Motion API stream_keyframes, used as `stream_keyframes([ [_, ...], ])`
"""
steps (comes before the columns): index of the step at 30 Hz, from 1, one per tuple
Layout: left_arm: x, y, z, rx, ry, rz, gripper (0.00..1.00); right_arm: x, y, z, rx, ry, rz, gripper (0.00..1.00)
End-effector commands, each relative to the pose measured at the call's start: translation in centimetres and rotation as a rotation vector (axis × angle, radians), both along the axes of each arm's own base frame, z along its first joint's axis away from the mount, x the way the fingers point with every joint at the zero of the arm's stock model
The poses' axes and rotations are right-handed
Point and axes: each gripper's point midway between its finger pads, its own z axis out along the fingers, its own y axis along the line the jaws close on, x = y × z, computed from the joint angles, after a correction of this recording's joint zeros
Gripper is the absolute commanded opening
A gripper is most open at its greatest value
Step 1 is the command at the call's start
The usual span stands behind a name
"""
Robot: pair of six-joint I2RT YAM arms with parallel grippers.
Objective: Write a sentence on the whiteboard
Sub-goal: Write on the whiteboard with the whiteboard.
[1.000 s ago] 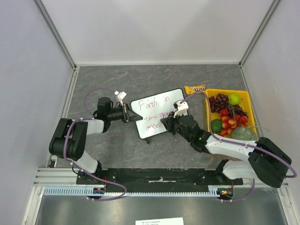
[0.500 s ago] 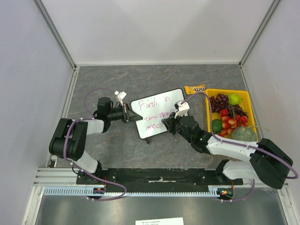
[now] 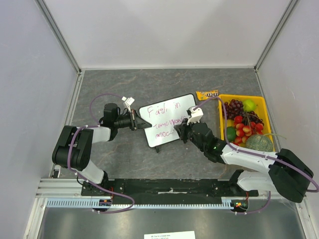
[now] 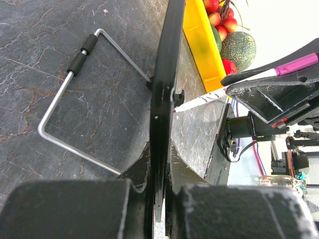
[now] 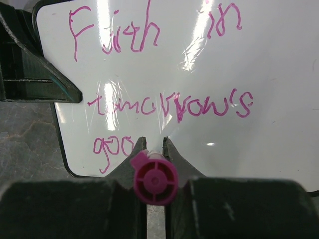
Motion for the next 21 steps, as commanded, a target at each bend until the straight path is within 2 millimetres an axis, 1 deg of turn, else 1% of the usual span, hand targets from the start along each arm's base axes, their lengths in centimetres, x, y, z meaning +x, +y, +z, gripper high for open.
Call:
stream_keyframes([
  [1, 1.1, 2.3, -4.9, 0.165, 0.073, 0.147, 0.02, 1.1, -1.0, 3.3, 0.035, -0.075, -0.069, 0.0],
  [4, 1.1, 2.3, -4.9, 0.165, 0.074, 0.148, 0.02, 1.1, -1.0, 4.9, 0.07, -0.107, -0.07, 0.0],
  [6, 1.1, 2.3, -4.8, 0.163, 0.072, 0.145, 0.02, 1.3, -0.9, 5.7, 0.079, -0.12, -0.073, 0.0],
  [9, 1.2, 2.3, -4.8, 0.163, 0.071, 0.147, 0.02, 1.7, -0.3, 6.0, 0.076, -0.125, -0.064, 0.0],
  [15, 1.2, 2.3, -4.7, 0.162, 0.07, 0.145, 0.02, 2.4, 1.2, 5.9, 0.078, -0.119, -0.038, 0.0],
  [21, 1.2, 2.2, -4.8, 0.16, 0.072, 0.143, 0.02, 2.8, 1.7, 5.2, 0.07, -0.104, -0.038, 0.0],
])
